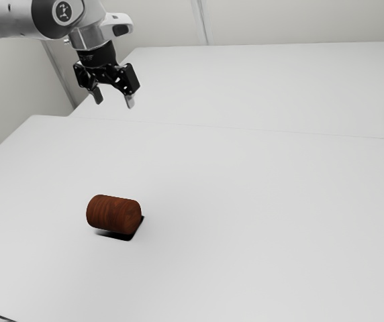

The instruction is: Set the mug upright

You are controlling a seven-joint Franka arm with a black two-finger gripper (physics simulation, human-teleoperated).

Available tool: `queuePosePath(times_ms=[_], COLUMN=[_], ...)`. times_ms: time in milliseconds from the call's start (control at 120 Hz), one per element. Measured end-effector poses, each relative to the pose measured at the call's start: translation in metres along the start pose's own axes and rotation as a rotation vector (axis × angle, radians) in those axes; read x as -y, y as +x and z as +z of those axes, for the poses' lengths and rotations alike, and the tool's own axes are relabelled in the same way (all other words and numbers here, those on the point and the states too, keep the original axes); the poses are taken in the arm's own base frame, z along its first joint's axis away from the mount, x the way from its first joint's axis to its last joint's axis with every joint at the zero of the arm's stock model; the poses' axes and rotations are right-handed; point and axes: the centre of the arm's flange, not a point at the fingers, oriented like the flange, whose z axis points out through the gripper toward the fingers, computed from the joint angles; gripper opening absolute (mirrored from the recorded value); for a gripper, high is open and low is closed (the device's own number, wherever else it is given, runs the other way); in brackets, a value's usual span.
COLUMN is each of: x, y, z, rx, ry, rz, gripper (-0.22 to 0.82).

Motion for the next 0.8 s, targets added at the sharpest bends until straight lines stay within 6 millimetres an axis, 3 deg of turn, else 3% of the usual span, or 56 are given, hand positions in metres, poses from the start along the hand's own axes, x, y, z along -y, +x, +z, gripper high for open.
queuePosePath(times_ms=[317,442,692,800], x=[0.006,0.013,0.095,0.118], y=[-0.005,-0.024,-0.053,-0.058], z=[0.002,0.003,0.022,0.036], rx=[0.009,0.020,0.059,0.071], ry=[-0.001,-0.002,-0.085,-0.145], rz=[-0.013,-0.026,-0.170,-0.189], gripper=[0.60,0.60,0.60,0.60])
